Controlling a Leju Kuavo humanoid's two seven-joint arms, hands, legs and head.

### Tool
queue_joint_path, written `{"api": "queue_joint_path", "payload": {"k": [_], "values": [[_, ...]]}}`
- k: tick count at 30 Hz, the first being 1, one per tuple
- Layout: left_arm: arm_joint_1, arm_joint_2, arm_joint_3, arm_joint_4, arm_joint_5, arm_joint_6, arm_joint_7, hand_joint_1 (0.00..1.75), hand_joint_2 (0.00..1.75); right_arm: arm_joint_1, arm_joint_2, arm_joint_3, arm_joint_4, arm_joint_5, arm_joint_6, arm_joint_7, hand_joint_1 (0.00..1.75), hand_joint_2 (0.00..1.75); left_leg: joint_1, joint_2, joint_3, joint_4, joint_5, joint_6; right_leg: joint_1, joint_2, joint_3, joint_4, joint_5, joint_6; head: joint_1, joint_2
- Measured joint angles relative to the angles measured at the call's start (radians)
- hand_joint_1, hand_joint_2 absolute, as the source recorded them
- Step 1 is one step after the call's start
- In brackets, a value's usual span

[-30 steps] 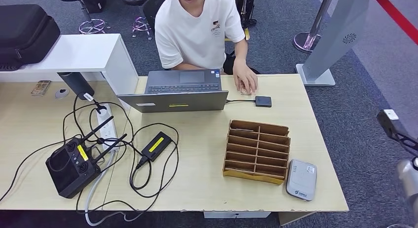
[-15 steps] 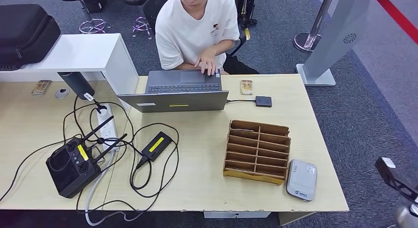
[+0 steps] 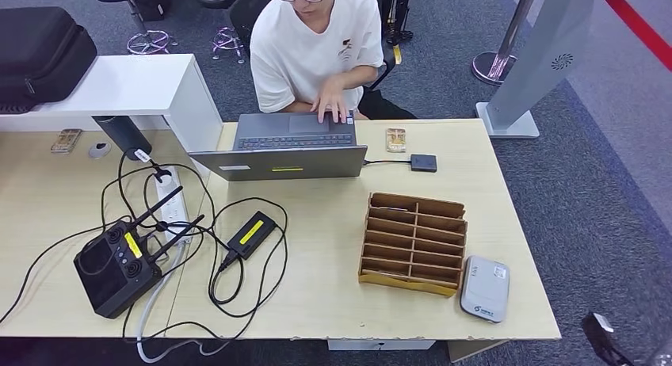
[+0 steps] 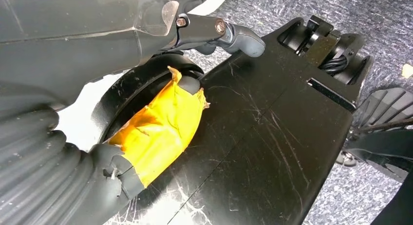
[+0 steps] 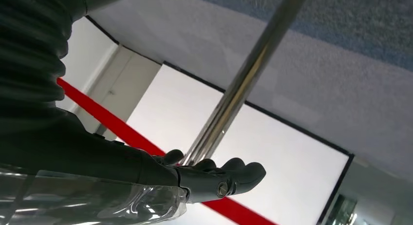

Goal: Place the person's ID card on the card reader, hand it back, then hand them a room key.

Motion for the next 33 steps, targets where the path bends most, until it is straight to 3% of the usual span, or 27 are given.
{"api": "queue_joint_path", "payload": {"k": [9,21,25,29,33], "values": [[-0.001,0.0,0.002,0.0,0.019,0.0,0.02,0.0,1.75,0.078,0.133,-0.06,0.018,-0.031,0.035,-0.024,0.0,1.75,0.001,0.002,0.0,-0.001,0.0,0.0,0.001,0.001,0.0,0.0,0.0,0.0,0.0,0.0],[-0.001,0.0,0.037,0.0,0.068,-0.008,0.086,0.0,1.75,0.127,0.322,-0.063,0.041,-0.01,0.12,-0.03,0.0,1.75,0.002,0.004,0.001,-0.002,0.0,-0.001,0.001,0.003,0.0,0.0,-0.001,-0.001,0.0,0.0],[-0.001,0.001,0.048,0.0,0.067,-0.015,0.093,0.0,0.0,0.139,0.376,-0.063,0.046,-0.008,0.149,-0.023,0.0,1.75,0.002,0.004,0.001,-0.002,0.0,-0.001,0.001,0.003,0.0,0.0,-0.001,-0.001,0.0,0.0],[-0.001,0.002,0.049,0.0,0.06,-0.015,0.105,0.0,1.75,0.152,0.419,-0.063,0.055,-0.026,0.166,-0.02,0.0,1.75,0.002,0.004,0.001,-0.002,0.0,-0.001,0.001,0.003,0.0,0.0,-0.001,-0.001,0.0,0.0],[-0.003,0.001,0.052,0.0,0.056,-0.014,0.121,0.0,1.75,0.161,0.452,-0.065,0.062,-0.039,0.201,-0.011,0.0,1.75,0.002,0.004,0.001,-0.002,-0.001,-0.001,0.001,0.003,0.001,0.0,-0.001,-0.001,0.0,0.0]]}}
